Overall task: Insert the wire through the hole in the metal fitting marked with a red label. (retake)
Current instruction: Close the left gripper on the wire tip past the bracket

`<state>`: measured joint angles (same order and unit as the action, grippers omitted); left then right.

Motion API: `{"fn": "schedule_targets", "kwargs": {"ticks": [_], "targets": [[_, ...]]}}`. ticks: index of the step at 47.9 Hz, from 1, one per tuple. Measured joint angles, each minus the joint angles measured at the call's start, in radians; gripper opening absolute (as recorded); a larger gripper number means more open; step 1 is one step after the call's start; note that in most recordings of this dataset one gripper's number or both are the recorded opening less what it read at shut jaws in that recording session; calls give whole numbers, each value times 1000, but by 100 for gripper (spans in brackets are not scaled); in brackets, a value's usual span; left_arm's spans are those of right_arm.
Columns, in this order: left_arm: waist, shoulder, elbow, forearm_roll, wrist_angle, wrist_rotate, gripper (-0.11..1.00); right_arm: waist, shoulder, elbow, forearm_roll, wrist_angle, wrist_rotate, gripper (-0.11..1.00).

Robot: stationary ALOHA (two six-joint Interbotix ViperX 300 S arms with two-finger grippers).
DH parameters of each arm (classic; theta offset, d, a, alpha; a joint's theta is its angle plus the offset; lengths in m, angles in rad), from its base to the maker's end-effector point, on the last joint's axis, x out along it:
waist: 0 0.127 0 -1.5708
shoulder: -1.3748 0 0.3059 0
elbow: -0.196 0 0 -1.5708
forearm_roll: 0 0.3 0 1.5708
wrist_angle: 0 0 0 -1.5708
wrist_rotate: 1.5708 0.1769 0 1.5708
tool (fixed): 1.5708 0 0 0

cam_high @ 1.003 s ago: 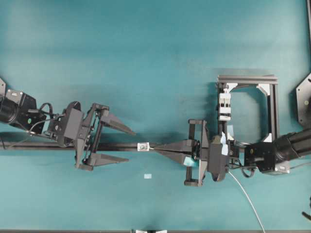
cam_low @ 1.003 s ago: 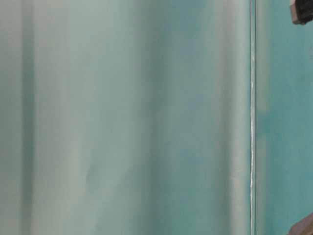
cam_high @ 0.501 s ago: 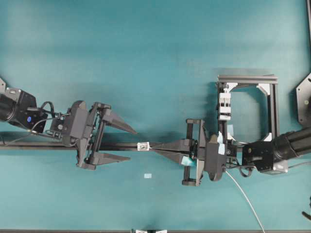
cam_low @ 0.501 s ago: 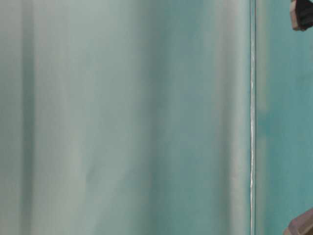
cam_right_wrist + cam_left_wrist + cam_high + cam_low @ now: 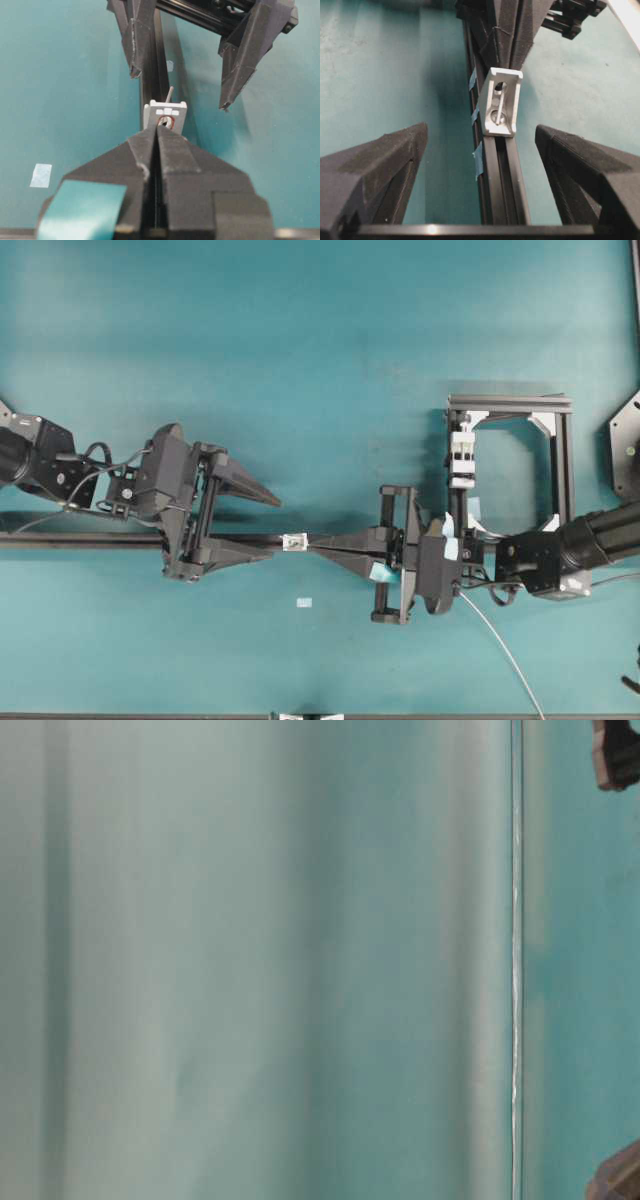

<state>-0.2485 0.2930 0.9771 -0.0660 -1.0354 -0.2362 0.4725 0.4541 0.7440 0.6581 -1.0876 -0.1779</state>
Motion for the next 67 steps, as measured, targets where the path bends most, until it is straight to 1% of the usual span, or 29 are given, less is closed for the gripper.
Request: {"fn": "schedule_targets", "kwargs": {"ticks": [8,15,21,32,37,46,52,56,67], "targets": [[0,-38,-9,0,72,-2,44,0,-2,0,0,0,2,2],[0,-43,-26,-2,121,-3,44,0,-2,0,0,0,2,2],[-2,-41,-41,0,144,-3,44,0,-2,0,0,0,2,2],[-2,-41,-51,0,152,-5,43,0,-2,0,2,3,2,2],[-2,-41,-52,0,152,-5,36,0,-2,0,0,3,2,2],[-2,-41,-52,0,158,-6,7,0,-2,-2,0,5,2,2],[0,-41,-54,0,175,-6,-6,0,-2,-2,0,5,2,2],[-2,-41,-57,0,190,-6,-10,0,-2,-2,0,5,2,2],[-5,-41,-61,2,215,-6,-10,0,-2,-2,0,5,2,2]]}}
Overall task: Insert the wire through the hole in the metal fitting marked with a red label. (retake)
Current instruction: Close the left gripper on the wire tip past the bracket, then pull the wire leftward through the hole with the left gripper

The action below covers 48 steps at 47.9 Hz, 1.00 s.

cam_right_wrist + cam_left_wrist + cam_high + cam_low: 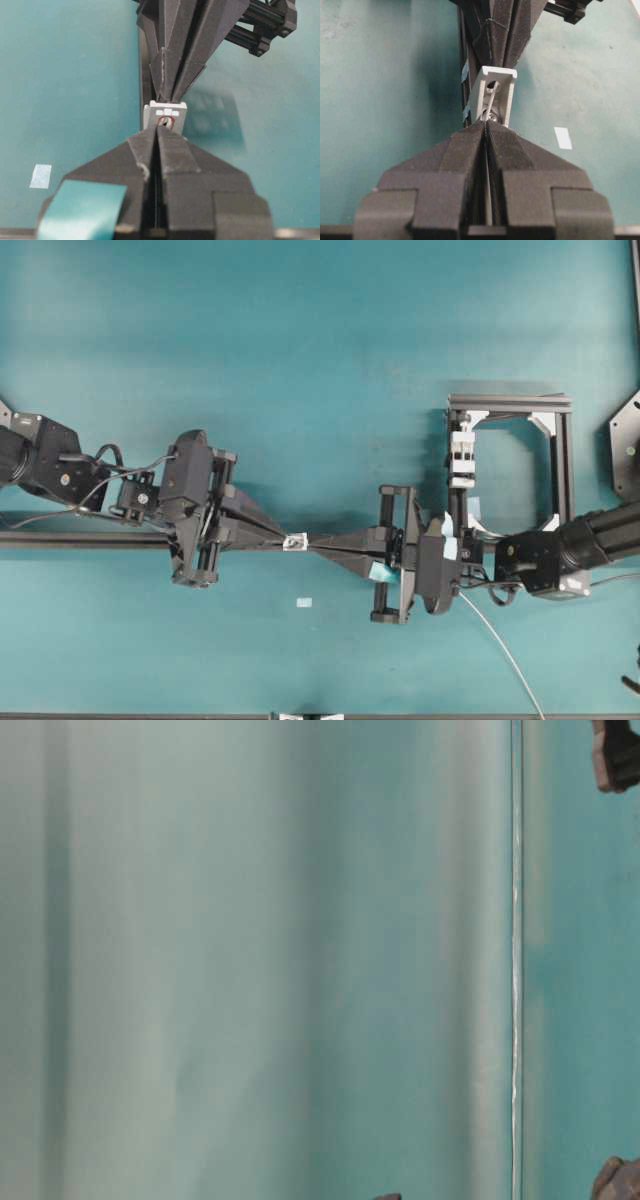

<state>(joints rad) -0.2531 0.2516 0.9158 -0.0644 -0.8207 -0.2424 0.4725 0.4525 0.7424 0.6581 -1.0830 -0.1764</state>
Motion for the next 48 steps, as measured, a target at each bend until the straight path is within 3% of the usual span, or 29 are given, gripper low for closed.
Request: {"fn": "schedule_targets", "kwargs": {"ticks": [32,37,46,48], "targets": [[-2,0,0,2,3,0,-10,-2,0,-3,0,12,-2,3],[-3,0,0,2,3,0,-10,-5,-3,-3,0,18,-9,22],[-9,0,-3,2,5,0,-10,-20,-34,18,-2,37,-40,76],[-11,0,-3,2,3,0,-10,-18,-44,23,-2,37,-46,83]]}}
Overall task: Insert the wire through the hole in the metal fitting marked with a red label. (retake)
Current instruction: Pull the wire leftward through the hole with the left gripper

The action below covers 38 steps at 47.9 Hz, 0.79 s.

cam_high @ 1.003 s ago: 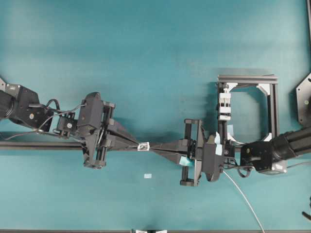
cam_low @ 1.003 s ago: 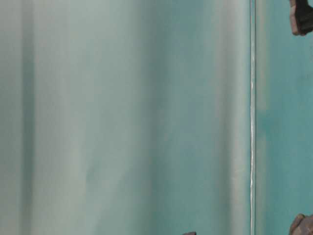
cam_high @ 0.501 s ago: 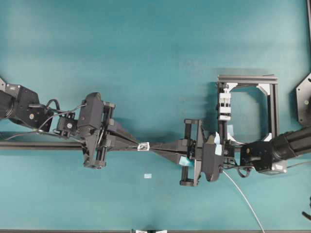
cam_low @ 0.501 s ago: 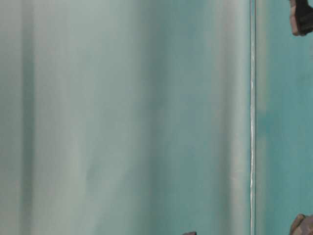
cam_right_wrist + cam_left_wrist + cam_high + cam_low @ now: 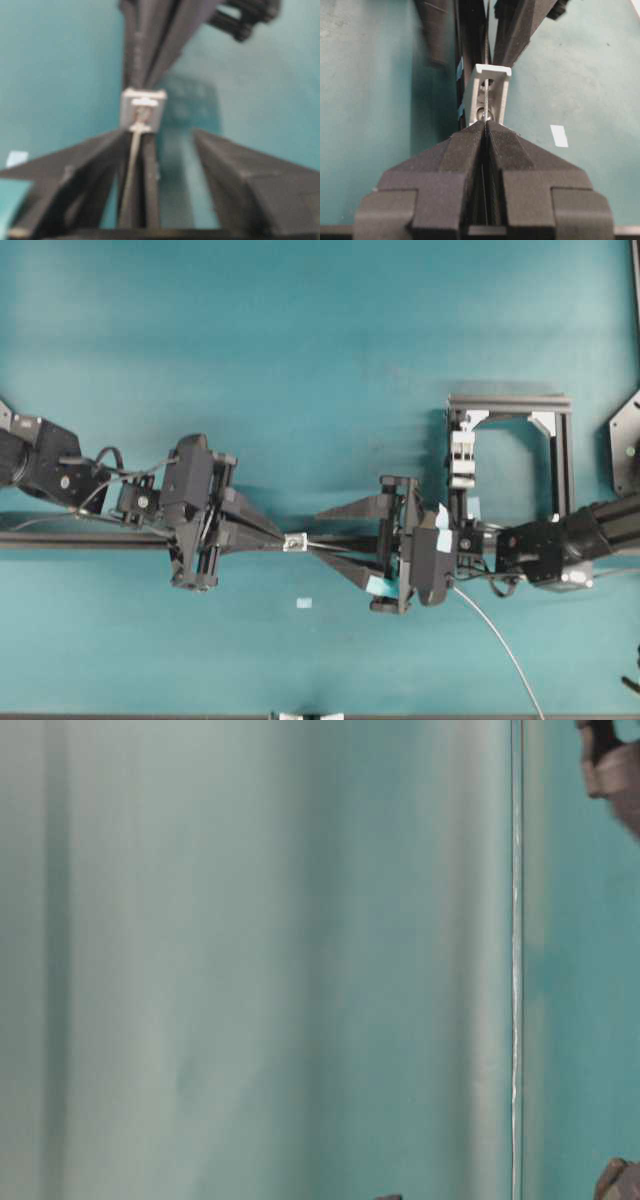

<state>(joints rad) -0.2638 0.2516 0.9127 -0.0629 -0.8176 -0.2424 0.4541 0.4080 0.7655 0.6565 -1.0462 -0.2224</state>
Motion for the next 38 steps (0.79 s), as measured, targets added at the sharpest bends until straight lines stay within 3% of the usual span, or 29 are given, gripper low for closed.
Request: {"fn": "schedule_targets", "kwargs": {"ticks": [22,38], "targets": [[-2,-18,8,2,12,5,-10,9,-34,20,0,3,-11,82],[-9,-140,94,8,71,11,-10,9,-34,21,0,18,-11,82]]}}
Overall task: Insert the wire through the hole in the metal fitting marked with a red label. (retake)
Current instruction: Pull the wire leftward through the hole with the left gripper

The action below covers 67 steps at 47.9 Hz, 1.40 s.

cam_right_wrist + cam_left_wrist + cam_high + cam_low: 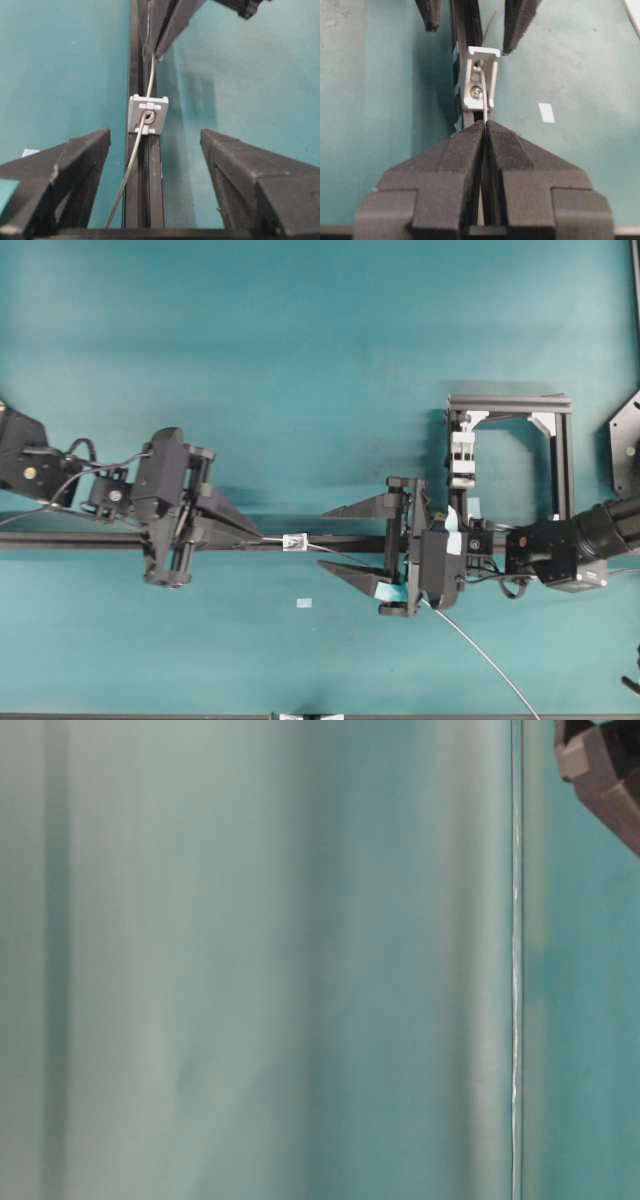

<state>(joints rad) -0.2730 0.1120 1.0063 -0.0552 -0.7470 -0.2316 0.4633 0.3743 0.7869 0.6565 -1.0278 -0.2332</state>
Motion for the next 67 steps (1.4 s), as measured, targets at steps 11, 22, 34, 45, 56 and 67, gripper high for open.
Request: {"fn": "schedule_targets", "kwargs": {"ticks": [11,22,34,45,56,67], "targets": [[-21,-80,83,2,5,2,-10,0,0,2,0,0,0,82],[-34,-137,143,2,5,2,-10,0,0,2,0,0,0,82],[-37,-176,201,3,5,2,-10,0,0,2,0,0,2,82],[-54,-227,247,6,5,2,-10,0,0,2,0,0,2,82],[-75,-262,284,6,6,2,-10,0,0,2,0,0,0,82],[-86,-249,279,6,26,-9,-10,0,0,2,0,-2,2,82]]}}
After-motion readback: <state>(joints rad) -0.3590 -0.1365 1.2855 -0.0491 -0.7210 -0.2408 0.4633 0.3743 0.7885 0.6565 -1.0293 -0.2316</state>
